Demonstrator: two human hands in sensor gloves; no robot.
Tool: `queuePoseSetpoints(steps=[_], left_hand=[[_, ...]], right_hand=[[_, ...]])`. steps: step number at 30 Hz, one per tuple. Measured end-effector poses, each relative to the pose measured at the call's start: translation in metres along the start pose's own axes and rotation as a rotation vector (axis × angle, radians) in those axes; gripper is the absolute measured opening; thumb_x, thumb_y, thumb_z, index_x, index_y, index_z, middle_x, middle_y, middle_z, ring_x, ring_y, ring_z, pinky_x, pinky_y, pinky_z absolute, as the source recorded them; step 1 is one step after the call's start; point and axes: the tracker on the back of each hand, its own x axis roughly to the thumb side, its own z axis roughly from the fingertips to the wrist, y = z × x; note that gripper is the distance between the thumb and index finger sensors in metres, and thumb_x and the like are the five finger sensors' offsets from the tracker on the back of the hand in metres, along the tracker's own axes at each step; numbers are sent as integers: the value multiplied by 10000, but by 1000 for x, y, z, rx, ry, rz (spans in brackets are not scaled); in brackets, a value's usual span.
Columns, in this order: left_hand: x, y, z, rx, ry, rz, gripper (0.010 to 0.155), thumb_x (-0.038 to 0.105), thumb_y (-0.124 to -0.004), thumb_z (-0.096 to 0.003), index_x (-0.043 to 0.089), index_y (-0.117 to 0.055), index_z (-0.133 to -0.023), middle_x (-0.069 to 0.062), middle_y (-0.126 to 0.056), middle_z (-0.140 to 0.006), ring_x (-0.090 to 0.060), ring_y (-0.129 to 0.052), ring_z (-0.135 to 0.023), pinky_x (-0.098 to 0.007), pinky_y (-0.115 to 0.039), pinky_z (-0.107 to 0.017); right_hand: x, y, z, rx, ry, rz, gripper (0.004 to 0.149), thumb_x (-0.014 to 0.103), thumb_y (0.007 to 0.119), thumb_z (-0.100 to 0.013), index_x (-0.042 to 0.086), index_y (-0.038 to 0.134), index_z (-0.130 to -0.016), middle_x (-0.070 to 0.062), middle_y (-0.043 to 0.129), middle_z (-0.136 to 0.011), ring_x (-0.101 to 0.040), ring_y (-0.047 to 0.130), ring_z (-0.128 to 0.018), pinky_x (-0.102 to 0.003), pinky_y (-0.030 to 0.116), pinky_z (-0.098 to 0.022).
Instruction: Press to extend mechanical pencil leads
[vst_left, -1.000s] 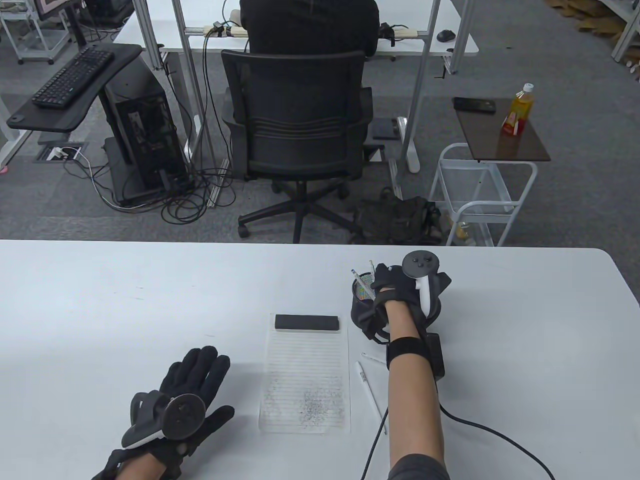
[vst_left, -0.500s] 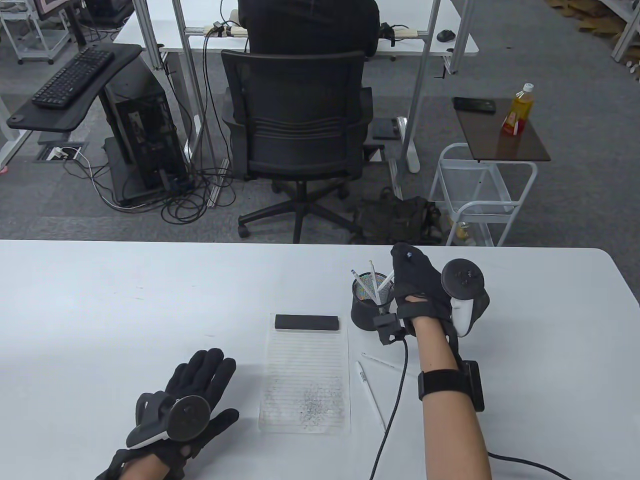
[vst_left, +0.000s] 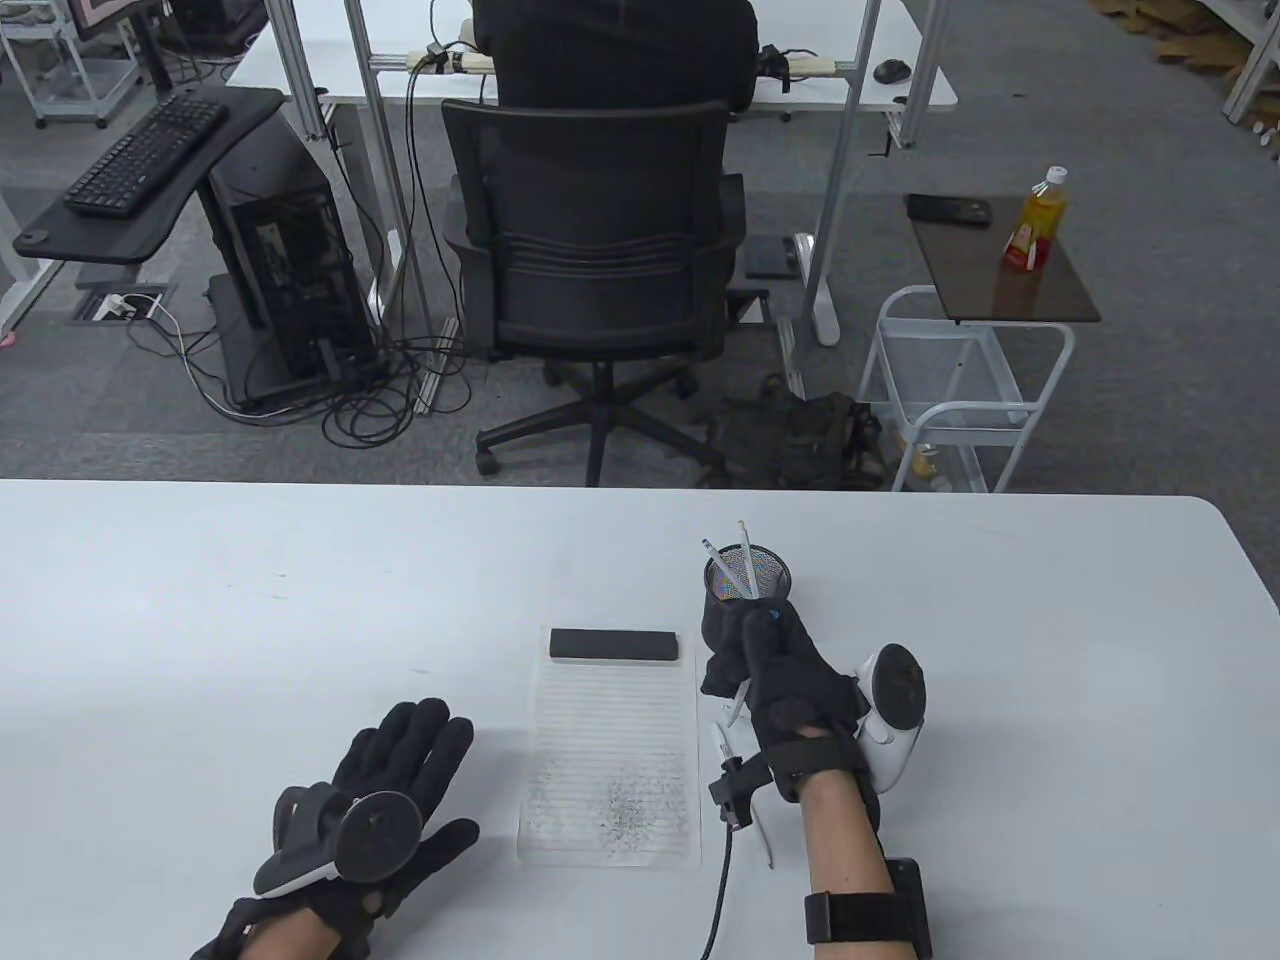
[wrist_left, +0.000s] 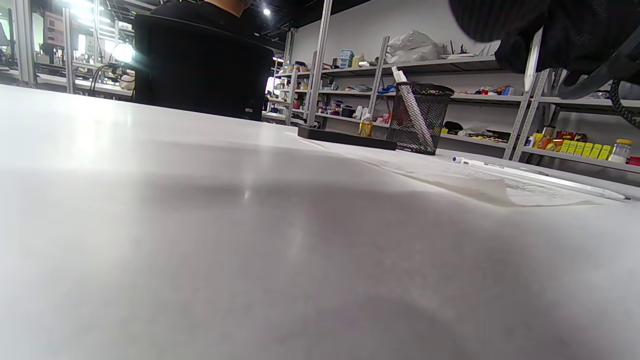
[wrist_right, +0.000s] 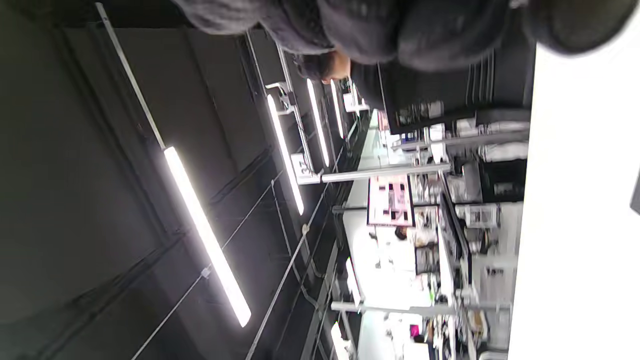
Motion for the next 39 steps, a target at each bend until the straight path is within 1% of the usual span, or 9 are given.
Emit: queuePoseSetpoints(steps=[5,8,11,15,19,24,28,33,39], left_hand=[[-1,1,0,3,1,0,908,629,-677,-459,255,-214,-1145,-123,-190,-1204,-444,-277,-1118,-649,-353,-772],[0,1,0,7,-1,2,907,629,-676,-459,256,-215,-1145,-124,-190,-1204,-444,-277,-1119,-650,-353,-771],[2,0,0,5,-8,-1,907,629,-676,-459,257,-214,-1145,-125,-189,-1205,-443,-278,-1119,-649,-353,-773],[3,-1,0,5,-12,-1,907,629,-677,-458,257,-216,-1145,-121,-191,-1204,-445,-278,-1118,-649,-354,-772],[3,-1,0,5,-12,-6,908,630,-676,-458,258,-215,-1145,-124,-188,-1205,-445,-277,-1119,-649,-354,-772],[3,-1,0,7,-12,-4,907,630,-675,-459,257,-214,-1145,-125,-188,-1204,-445,-277,-1118,-649,-354,-772],[3,-1,0,11,-11,-4,906,629,-676,-458,256,-217,-1145,-124,-191,-1204,-444,-279,-1118,-649,-356,-771],[3,-1,0,13,-9,-5,907,630,-675,-458,255,-217,-1145,-124,-191,-1204,-446,-280,-1117,-650,-357,-770],[2,0,0,16,-10,-5,907,630,-675,-458,255,-217,-1145,-122,-192,-1204,-445,-280,-1118,-649,-356,-771]], right_hand=[[-22,2,2,-68,-41,-191,663,649,570,-578,98,811,-858,-131,855,-615,-440,846,-506,-703,702,-497],[-33,2,4,-20,-22,-280,691,642,541,-590,62,804,-857,-153,841,-625,-462,816,-527,-719,661,-521],[-45,0,7,-130,-54,-322,644,609,552,-603,68,850,-783,-122,875,-543,-425,854,-456,-690,715,-474],[-51,0,7,-33,-51,-425,635,589,585,-601,35,841,-774,-132,869,-526,-431,848,-430,-684,725,-446],[-56,-1,8,-78,-80,-407,572,543,586,-598,55,870,-692,-108,878,-454,-409,867,-375,-670,757,-408],[-61,2,9,-74,-82,-425,663,626,559,-590,50,865,-706,-111,875,-465,-409,860,-388,-667,745,-421],[-61,5,9,-81,-109,-391,573,525,569,-606,41,857,-706,-123,869,-468,-424,853,-395,-683,732,-432],[-66,8,8,-63,-95,-404,642,604,561,-595,47,863,-701,-115,870,-461,-413,853,-393,-674,731,-434],[-69,9,10,-80,-104,-398,592,556,590,-603,41,866,-696,-117,871,-454,-417,854,-388,-680,732,-432]])
